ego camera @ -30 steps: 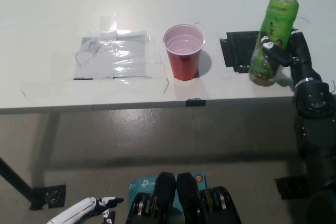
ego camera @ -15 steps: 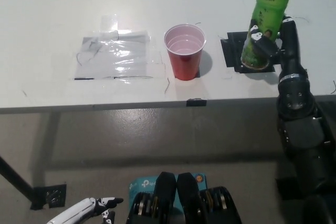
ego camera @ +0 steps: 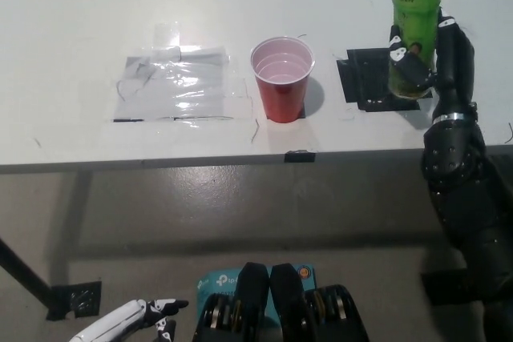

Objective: The robot uses its right hand to pick up a bottle kept in the middle of the desk and tilt it into a cup kept next to it to pour water out

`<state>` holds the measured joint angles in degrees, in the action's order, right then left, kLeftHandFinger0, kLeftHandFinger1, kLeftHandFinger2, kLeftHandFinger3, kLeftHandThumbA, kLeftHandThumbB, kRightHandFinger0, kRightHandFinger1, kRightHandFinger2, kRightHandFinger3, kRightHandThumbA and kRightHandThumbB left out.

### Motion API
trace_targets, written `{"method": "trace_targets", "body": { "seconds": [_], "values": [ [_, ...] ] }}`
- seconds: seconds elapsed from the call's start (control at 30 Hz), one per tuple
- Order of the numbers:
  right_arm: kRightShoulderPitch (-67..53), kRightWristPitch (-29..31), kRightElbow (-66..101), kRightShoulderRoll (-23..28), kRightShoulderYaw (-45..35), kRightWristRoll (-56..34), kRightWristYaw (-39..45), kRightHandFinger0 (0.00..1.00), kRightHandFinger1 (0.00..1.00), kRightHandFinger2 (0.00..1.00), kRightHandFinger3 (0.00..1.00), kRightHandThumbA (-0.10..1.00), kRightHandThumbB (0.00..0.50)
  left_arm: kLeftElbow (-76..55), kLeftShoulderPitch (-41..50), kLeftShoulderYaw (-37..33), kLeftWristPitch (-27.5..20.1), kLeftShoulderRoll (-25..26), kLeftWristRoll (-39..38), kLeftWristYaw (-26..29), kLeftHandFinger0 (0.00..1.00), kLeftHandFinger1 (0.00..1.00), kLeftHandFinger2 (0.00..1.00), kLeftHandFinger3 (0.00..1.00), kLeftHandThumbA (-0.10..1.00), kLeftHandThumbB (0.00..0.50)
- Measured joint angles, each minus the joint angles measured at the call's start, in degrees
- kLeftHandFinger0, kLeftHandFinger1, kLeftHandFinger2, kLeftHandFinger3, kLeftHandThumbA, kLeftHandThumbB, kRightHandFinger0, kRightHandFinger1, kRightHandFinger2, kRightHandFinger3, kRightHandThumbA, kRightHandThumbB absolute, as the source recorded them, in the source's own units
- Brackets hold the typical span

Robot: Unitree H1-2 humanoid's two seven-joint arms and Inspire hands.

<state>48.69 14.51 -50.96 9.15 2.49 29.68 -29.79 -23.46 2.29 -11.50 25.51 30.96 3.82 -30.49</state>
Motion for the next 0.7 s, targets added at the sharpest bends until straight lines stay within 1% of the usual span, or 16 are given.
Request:
{"method": "trace_targets", "body": {
  "seconds": [0.07, 0.13, 0.2, 0.23, 0.27, 0.3, 0.33, 0.37, 0.4, 0.43, 0.5, 0.53, 0.6, 0.63, 0.67, 0.7],
  "values": [
    [-0.45, 0.01, -0.18, 0.01, 0.81, 0.33, -1.74, 0.02, 0.36, 0.41, 0.29, -0.10, 0.046, 0.00, -0.14, 0.00, 0.00, 0.00, 0.01, 0.00, 1.00, 1.00, 1.00, 1.00, 1.00, 0.418],
    [-0.88, 0.02, -0.44, 0.02, 1.37, 0.61, -3.39, 0.06, 0.41, 0.44, 0.31, -0.10, 0.009, 0.00, -0.22, 0.00, 0.00, 0.00, 0.01, 0.00, 1.00, 1.00, 1.00, 1.00, 1.00, 0.416],
    [-1.44, 0.08, -0.75, 0.02, 1.99, 0.76, -5.16, 0.06, 0.41, 0.46, 0.31, -0.10, 0.001, 0.00, -0.31, 0.00, 0.00, 0.00, 0.01, 0.00, 1.00, 1.00, 1.00, 1.00, 1.00, 0.408],
    [-1.71, 0.16, -0.88, 0.01, 2.19, 0.77, -6.10, 0.08, 0.42, 0.46, 0.31, -0.10, 0.000, 0.00, -0.37, 0.00, 0.00, 0.00, 0.01, 0.00, 1.00, 1.00, 1.00, 1.00, 1.00, 0.411],
    [-1.97, 0.27, -1.01, 0.01, 2.34, 0.77, -6.81, 0.09, 0.41, 0.45, 0.31, -0.10, 0.000, 0.00, -0.41, 0.00, -0.01, 0.00, 0.02, 0.00, 1.00, 1.00, 1.00, 1.00, 1.00, 0.413],
    [-2.29, 0.45, -1.19, 0.01, 2.45, 0.76, -7.70, 0.10, 0.37, 0.41, 0.31, -0.10, 0.000, -0.01, -0.46, 0.01, 0.00, 0.00, 0.02, 0.00, 1.00, 1.00, 1.00, 1.00, 1.00, 0.428],
    [-2.47, 0.65, -1.39, 0.00, 2.49, 0.74, -8.50, 0.08, 0.32, 0.37, 0.30, -0.10, 0.000, -0.01, -0.50, 0.01, -0.01, 0.00, 0.02, 0.00, 1.00, 1.00, 1.00, 1.00, 1.00, 0.430],
    [-2.69, 0.85, -1.64, 0.00, 2.54, 0.69, -9.18, 0.07, 0.31, 0.36, 0.30, -0.10, 0.000, -0.01, -0.54, 0.01, 0.00, 0.00, 0.03, 0.00, 1.00, 1.00, 1.00, 1.00, 1.00, 0.431],
    [-2.93, 1.12, -2.04, 0.00, 2.60, 0.62, -10.24, 0.08, 0.30, 0.35, 0.31, -0.10, 0.000, -0.01, -0.61, 0.01, 0.02, 0.00, 0.05, 0.00, 1.00, 1.00, 1.00, 1.00, 1.00, 0.422],
    [-3.07, 1.30, -2.36, -0.02, 2.63, 0.55, -11.00, 0.06, 0.26, 0.34, 0.33, -0.10, 0.000, -0.02, -0.66, 0.01, 0.02, 0.00, 0.06, 0.01, 1.00, 1.00, 1.00, 1.00, 1.00, 0.420],
    [-3.29, 1.75, -2.84, -0.11, 2.62, 0.32, -12.51, 0.05, 0.25, 0.35, 0.33, -0.10, 0.000, -0.02, -0.78, 0.02, 0.00, 0.00, 0.09, 0.01, 1.00, 1.00, 1.00, 1.00, 1.00, 0.414],
    [-3.31, 2.06, -3.11, -0.24, 2.62, 0.09, -13.43, 0.04, 0.23, 0.35, 0.35, -0.10, 0.000, -0.02, -0.87, 0.02, -0.01, 0.00, 0.13, 0.01, 1.00, 1.00, 1.00, 1.00, 1.00, 0.423],
    [-3.31, 2.60, -3.29, -0.50, 2.63, -0.36, -15.31, 0.03, 0.22, 0.35, 0.36, -0.10, 0.000, -0.06, -1.07, 0.02, -0.01, 0.01, 0.27, 0.01, 1.00, 1.00, 1.00, 1.00, 1.00, 0.418],
    [-3.30, 2.97, -3.32, -0.66, 2.65, -0.57, -16.24, 0.02, 0.20, 0.35, 0.38, -0.10, 0.000, -0.10, -1.13, 0.04, 0.00, 0.02, 0.37, 0.01, 1.00, 1.00, 1.00, 1.00, 1.00, 0.407],
    [-3.31, 3.37, -3.31, -0.79, 2.66, -0.83, -17.05, 0.00, 0.16, 0.33, 0.40, -0.10, 0.000, -0.15, -1.15, 0.07, 0.01, 0.02, 0.51, 0.01, 1.00, 1.00, 1.00, 1.00, 1.00, 0.417],
    [-3.30, 3.91, -3.30, -0.95, 2.74, -1.33, -18.10, 0.00, 0.15, 0.31, 0.40, -0.10, 0.000, -0.22, -1.17, 0.10, 0.01, 0.03, 0.68, 0.01, 1.00, 1.00, 1.00, 1.00, 1.00, 0.416]
  ]
}}
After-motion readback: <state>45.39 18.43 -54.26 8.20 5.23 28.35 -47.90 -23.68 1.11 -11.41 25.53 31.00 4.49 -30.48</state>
